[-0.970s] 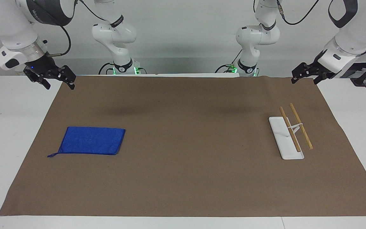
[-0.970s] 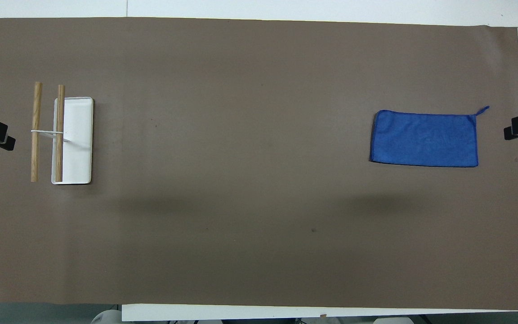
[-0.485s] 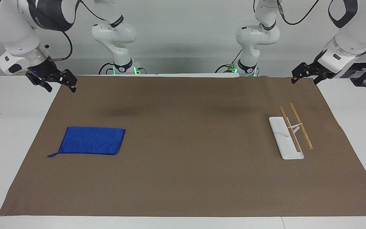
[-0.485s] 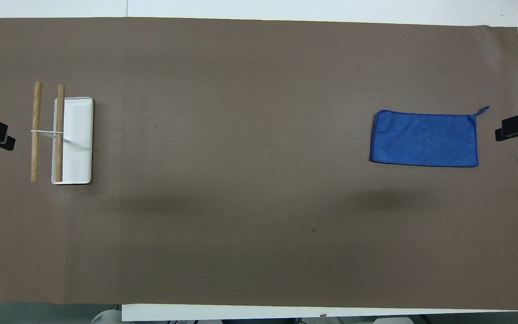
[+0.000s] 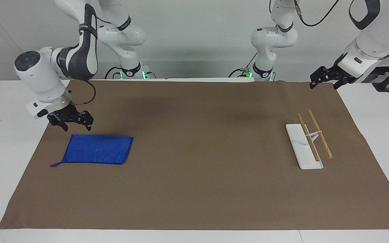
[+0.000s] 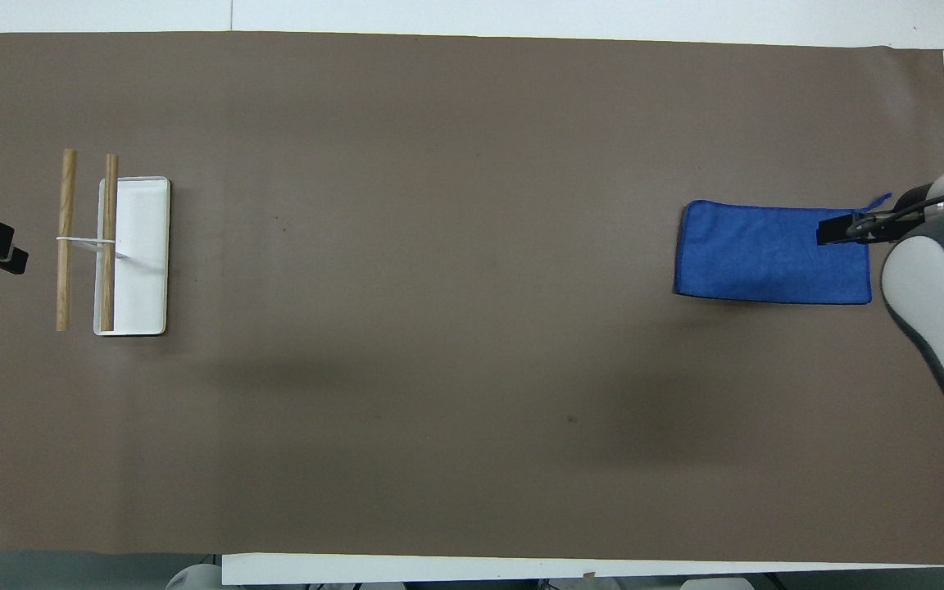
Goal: Right arm passes towel to left arm to hang
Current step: 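Reach the right gripper down to the near edge of the blue towel, then close the right gripper on the blue towel edge, then lift the towel with the right gripper while the left gripper reaches forward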
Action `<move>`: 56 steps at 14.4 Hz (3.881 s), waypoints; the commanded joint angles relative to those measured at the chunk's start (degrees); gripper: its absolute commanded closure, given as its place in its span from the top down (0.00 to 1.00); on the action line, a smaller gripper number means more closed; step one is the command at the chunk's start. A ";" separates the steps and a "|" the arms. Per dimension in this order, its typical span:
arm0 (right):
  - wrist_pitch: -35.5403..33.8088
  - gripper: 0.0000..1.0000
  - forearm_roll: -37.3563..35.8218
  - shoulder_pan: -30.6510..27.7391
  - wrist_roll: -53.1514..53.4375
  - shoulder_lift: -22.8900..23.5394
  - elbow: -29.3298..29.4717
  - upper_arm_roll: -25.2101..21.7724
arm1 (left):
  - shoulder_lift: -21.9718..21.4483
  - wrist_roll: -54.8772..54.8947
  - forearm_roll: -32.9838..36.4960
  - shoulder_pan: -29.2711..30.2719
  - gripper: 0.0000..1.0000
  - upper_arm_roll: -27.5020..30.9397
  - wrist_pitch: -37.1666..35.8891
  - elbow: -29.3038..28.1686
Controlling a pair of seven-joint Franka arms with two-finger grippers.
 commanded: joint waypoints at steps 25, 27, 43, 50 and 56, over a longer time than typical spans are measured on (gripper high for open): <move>12.08 0.00 1.26 -1.36 -4.17 10.12 -4.34 0.41 | -1.30 -0.30 -0.44 0.27 1.00 0.10 1.10 -1.75; 10.94 0.00 4.33 -1.36 -4.08 9.60 -4.16 0.50 | -1.30 -0.30 -0.53 0.27 1.00 0.10 1.10 -1.75; -19.48 0.00 7.07 0.48 54.39 4.76 16.48 25.07 | -1.30 -0.30 -0.53 0.26 1.00 0.10 1.18 -1.75; -9.04 0.00 15.30 0.57 82.48 8.89 24.57 42.50 | -3.14 -13.15 -1.40 0.18 1.00 -0.17 5.37 -6.22; 15.99 0.00 26.40 4.17 87.49 13.80 25.46 49.53 | -8.77 -45.34 -21.07 1.32 1.00 0.54 22.62 -23.27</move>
